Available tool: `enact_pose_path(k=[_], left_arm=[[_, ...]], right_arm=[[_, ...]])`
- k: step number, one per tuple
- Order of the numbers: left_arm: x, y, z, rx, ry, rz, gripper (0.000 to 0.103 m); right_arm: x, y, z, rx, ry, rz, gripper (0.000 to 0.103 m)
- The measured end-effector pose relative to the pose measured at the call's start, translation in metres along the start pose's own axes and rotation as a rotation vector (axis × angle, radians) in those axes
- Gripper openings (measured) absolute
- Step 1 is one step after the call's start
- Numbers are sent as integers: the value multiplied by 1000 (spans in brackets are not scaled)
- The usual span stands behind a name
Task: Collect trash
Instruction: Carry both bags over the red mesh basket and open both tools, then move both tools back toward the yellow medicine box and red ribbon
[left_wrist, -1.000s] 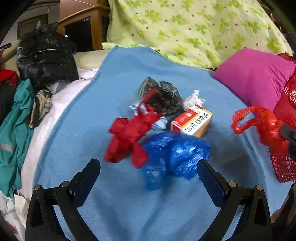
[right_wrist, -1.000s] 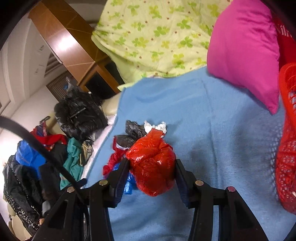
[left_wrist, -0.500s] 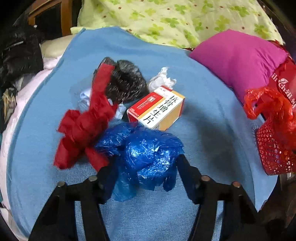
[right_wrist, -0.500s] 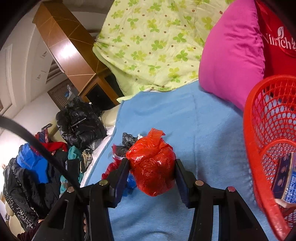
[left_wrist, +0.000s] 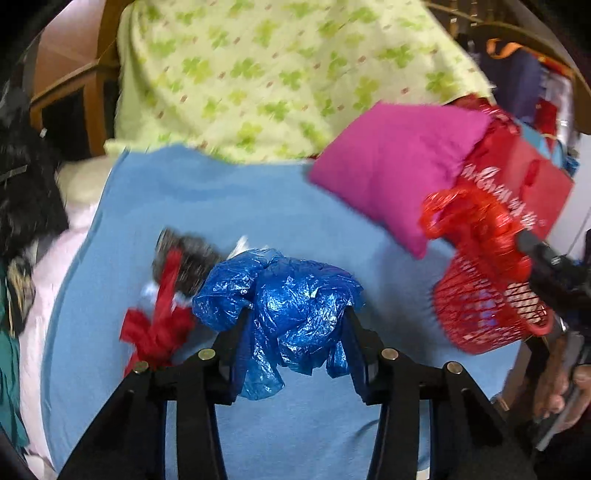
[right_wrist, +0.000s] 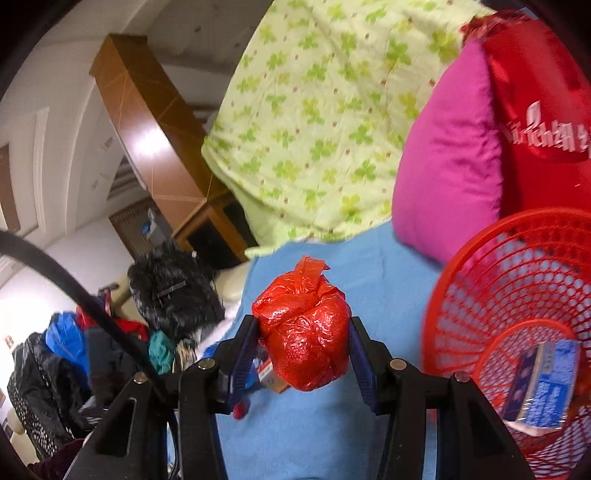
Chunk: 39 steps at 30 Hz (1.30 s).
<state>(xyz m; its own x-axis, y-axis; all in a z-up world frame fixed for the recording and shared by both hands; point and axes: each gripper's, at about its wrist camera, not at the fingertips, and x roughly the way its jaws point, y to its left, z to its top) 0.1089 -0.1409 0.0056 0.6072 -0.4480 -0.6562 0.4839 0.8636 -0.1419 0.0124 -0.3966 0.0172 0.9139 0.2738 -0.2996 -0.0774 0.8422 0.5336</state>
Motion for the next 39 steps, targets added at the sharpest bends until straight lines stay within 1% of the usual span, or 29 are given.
enact_pose_path(k=[3,5,9,13,17,20,22,24,25,26,27,28,31,33,37,39], left_arm=[[-12,-25,13,47,-38,-43,48],[-16,-44,22,81,-53,-85,48],[-20,-83,33,140,-71,-163,48],[-18,-125,45,185,-70,-257,48],[-11,-170,52,244,-63,-321,48],[-3,-199,54,281,-45,-342,51],[6,-212,56,286,-25,-353,53],[17,-224,56,284,-3,-358,55],[22,-228,57,283,9,-356,63],[26,-233,56,279,24,-352,68],[30,-235,56,272,35,-354,74],[32,-235,55,266,38,-355,75],[35,-233,53,253,57,-352,75],[33,-228,51,253,58,-356,75],[18,-198,47,240,29,-327,76],[9,-175,44,227,17,-293,76]], right_arm=[[-25,-10,6,23,-65,-10,52],[-43,-19,9,43,-110,-18,52],[-82,-43,12,88,-190,-55,52],[-110,-70,14,161,-243,-94,52],[-132,-97,14,242,-277,-107,52],[-137,-113,14,285,-272,-117,54],[-142,-122,12,309,-269,-127,56],[-145,-133,12,359,-266,-126,58],[-145,-136,12,379,-268,-126,59],[-146,-141,11,402,-274,-127,65],[-148,-145,11,423,-280,-127,74],[-149,-147,10,436,-287,-126,77],[-153,-148,10,447,-311,-110,77],[-151,-146,11,446,-319,-113,77],[-147,-135,12,415,-331,-92,77],[-143,-124,14,379,-333,-87,77]])
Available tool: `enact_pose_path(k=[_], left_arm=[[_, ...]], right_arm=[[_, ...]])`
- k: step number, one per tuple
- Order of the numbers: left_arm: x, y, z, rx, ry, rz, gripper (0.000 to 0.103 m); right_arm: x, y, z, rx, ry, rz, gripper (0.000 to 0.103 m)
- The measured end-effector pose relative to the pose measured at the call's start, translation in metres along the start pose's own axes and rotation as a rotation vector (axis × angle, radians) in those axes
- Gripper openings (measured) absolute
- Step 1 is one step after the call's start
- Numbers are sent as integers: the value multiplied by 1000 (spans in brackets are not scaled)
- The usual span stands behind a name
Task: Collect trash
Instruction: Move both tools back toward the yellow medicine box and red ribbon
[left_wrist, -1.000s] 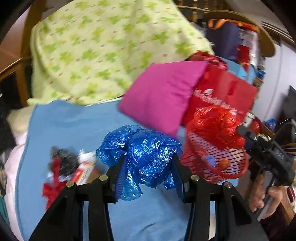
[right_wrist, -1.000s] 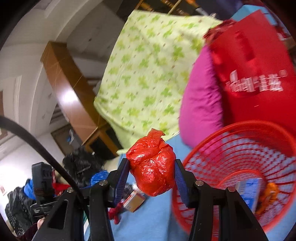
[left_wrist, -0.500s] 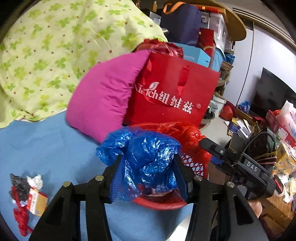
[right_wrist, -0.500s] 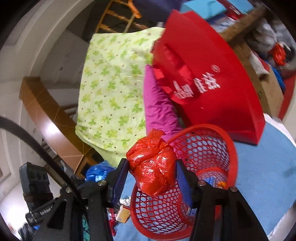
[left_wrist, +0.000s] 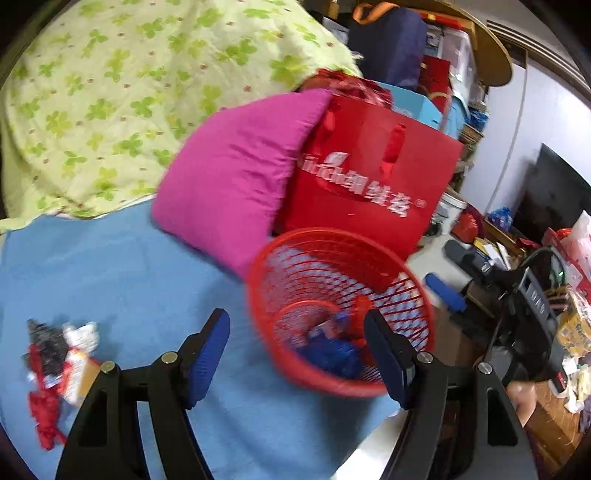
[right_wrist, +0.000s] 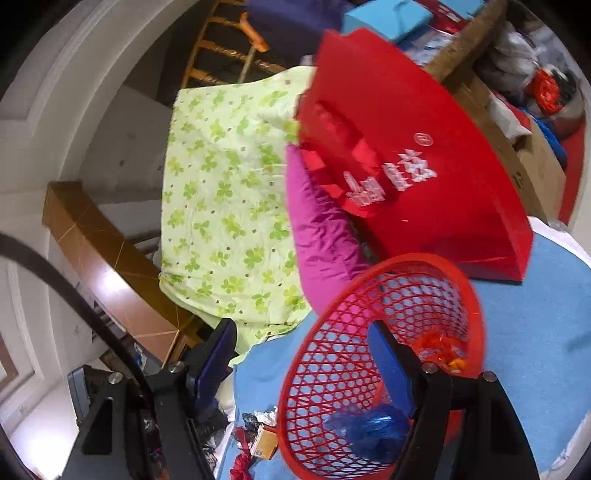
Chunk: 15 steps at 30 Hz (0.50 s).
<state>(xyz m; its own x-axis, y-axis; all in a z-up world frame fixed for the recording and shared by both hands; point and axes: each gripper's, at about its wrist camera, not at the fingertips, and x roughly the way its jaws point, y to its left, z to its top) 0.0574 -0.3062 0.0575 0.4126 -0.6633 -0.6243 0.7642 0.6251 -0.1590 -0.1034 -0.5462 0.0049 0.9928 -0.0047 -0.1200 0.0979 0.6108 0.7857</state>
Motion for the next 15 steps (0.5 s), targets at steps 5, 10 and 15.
enact_pose_path(k=[5,10,15], left_arm=[[-57,67,-27,-37,-43,172,76],[-139,147,-59,-108,-83,410,76],[-209,203,-90,-189,-115,617,84]], right_arm=[[12,43,-18,-117,4,78,77],[36,86,-47,-200,47,166,77],[78,128,-95,-255,157,223,77]])
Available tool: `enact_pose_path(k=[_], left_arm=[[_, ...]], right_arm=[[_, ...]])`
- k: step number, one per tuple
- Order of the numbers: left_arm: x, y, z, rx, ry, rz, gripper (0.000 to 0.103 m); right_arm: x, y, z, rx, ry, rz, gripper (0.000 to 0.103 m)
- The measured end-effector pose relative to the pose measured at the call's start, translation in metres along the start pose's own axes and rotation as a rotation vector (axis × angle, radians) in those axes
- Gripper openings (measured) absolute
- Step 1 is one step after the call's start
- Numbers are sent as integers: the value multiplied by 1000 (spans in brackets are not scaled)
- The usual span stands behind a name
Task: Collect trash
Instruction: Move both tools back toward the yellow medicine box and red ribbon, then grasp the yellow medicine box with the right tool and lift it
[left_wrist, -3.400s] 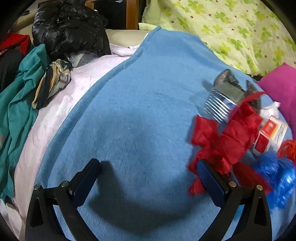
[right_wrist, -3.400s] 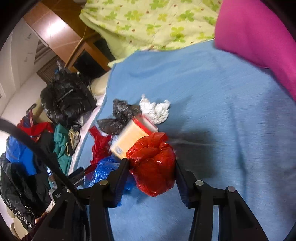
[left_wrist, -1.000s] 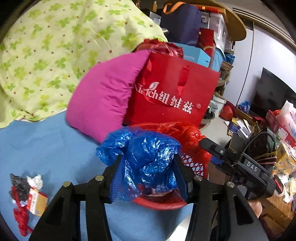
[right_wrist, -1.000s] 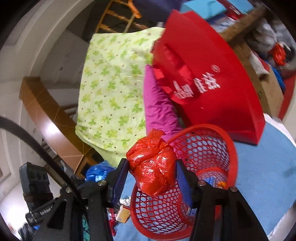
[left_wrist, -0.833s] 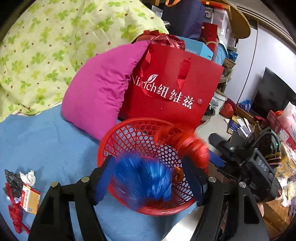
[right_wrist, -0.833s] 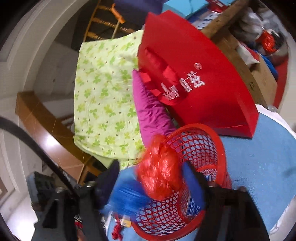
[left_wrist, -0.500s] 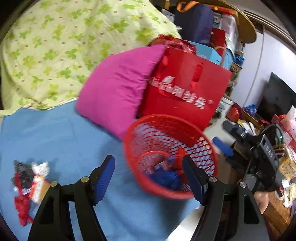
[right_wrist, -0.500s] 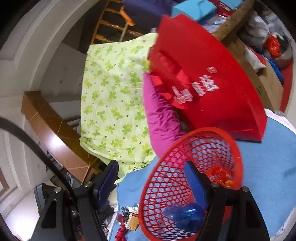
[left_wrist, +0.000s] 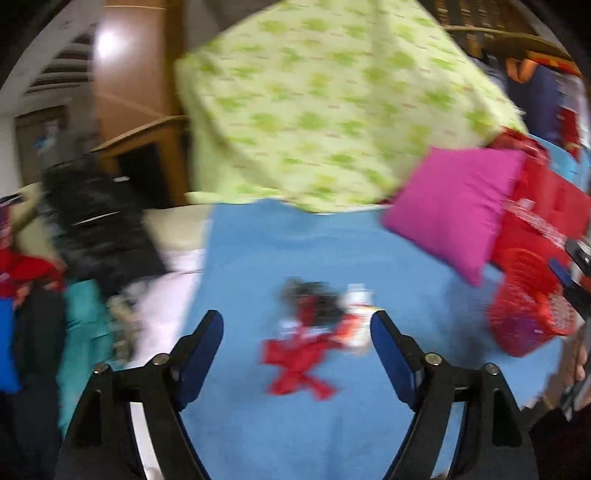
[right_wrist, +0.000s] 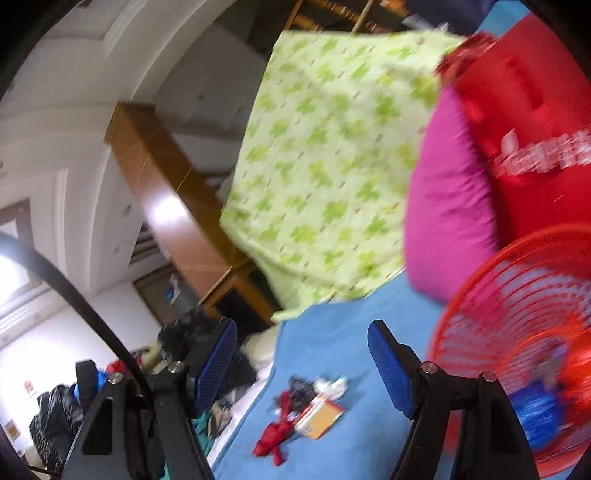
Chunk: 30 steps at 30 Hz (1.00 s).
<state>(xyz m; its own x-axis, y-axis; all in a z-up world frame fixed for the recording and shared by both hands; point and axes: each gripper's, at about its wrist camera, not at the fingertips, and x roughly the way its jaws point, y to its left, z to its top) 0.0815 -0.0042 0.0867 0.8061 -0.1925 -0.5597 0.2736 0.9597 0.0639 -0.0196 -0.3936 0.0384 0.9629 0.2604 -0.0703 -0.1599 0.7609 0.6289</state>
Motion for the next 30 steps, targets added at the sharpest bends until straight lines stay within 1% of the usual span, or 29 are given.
enact_pose_path(k=[2,3,5,7,12,17,22,26,30], left_arm=[[-6,23,-10,-25,-6,54,85],[-6,30,-16,-38,-1,61,85],[-2,42,-29,-62,21,58,85],[8,44,-41,-67,45,53,85],[41,43,-65,-85,113,14,85],[71,38,-87,-119,180,-26,85],[94,33,-94,-132,217,-62,85],[113,29,-96,-129,241,-76,85],[123,27,-97,-124,252,-100,85]], right_arm=[[27,12,-15,0,64,14,77],[38,16,-22,4,94,17,77],[66,22,-38,19,176,11,77],[91,24,-54,44,250,-9,77],[137,13,-86,122,396,-59,77],[168,-5,-110,209,489,-88,77],[201,-21,-128,285,554,-116,77],[224,-35,-142,372,579,-128,77],[243,-45,-150,416,596,-172,77]])
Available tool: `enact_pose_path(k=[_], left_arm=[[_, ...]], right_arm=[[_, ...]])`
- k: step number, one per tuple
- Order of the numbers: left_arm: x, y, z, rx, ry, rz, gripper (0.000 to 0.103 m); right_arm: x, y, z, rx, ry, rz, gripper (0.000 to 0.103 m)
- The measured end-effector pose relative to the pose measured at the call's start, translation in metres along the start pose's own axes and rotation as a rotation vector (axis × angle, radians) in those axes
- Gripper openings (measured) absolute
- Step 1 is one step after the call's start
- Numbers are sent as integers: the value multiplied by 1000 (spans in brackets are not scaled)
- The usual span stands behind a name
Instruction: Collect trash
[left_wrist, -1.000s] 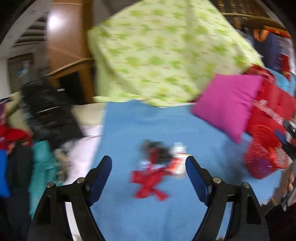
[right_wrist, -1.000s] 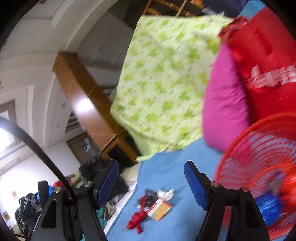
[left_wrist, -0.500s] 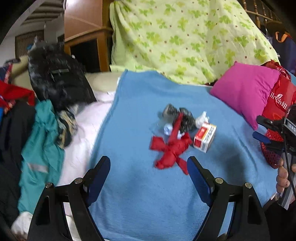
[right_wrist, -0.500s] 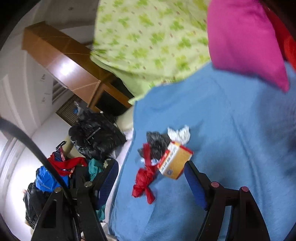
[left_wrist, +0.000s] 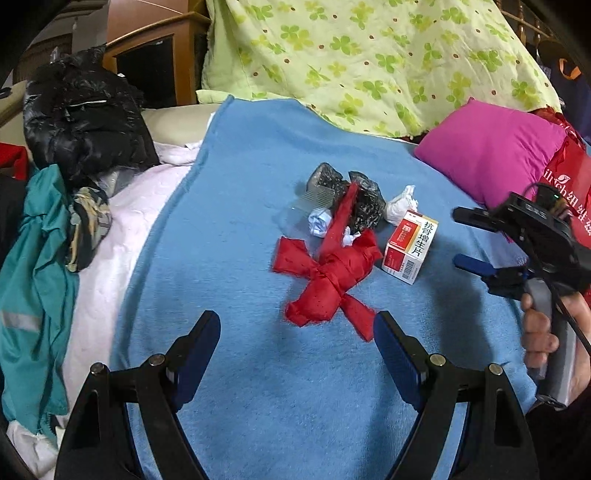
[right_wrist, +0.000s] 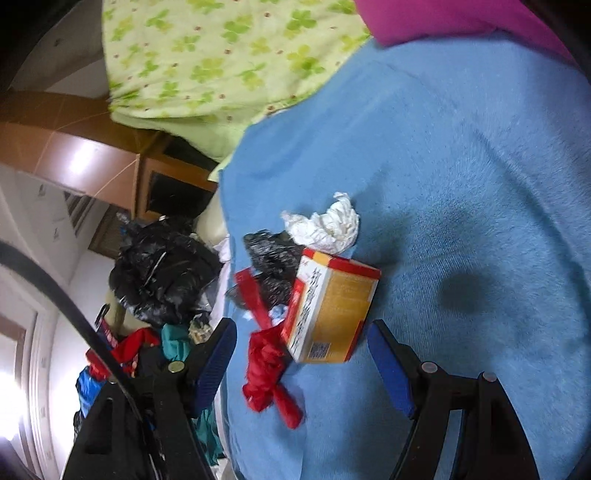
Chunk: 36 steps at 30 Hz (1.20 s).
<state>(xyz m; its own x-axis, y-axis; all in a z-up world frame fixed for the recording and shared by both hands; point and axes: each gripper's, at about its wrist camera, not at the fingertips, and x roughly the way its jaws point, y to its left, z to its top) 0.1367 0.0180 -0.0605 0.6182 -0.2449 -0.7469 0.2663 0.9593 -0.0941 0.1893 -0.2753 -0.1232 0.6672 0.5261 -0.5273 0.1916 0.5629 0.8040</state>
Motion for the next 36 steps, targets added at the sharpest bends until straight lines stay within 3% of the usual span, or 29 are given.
enact_pose_path(k=[9,16,22,24,25,29,36], left_arm=[[18,-14,12,37,10,-59,85],[29,-14,15,32,34,-69,85],[33,-8,16,26,43,-67,85],[37,-7,17,23,49,-67,85],[39,-7,18,22,53,-70,85],[49,-14,21,33,58,-82,85],[65,-32,26,68,62,-105,84]], right_arm=[[34,-21,9,103,44,-53,77],[49,-14,11,65,44,-56,77],[63,1,10,-14,41,-108,77],[65,5,8,-41,40,-118,56],[68,5,8,-44,59,-106,56],[58,7,8,-64,29,-126,54],[11,34,13,-245,-52,-228,54]])
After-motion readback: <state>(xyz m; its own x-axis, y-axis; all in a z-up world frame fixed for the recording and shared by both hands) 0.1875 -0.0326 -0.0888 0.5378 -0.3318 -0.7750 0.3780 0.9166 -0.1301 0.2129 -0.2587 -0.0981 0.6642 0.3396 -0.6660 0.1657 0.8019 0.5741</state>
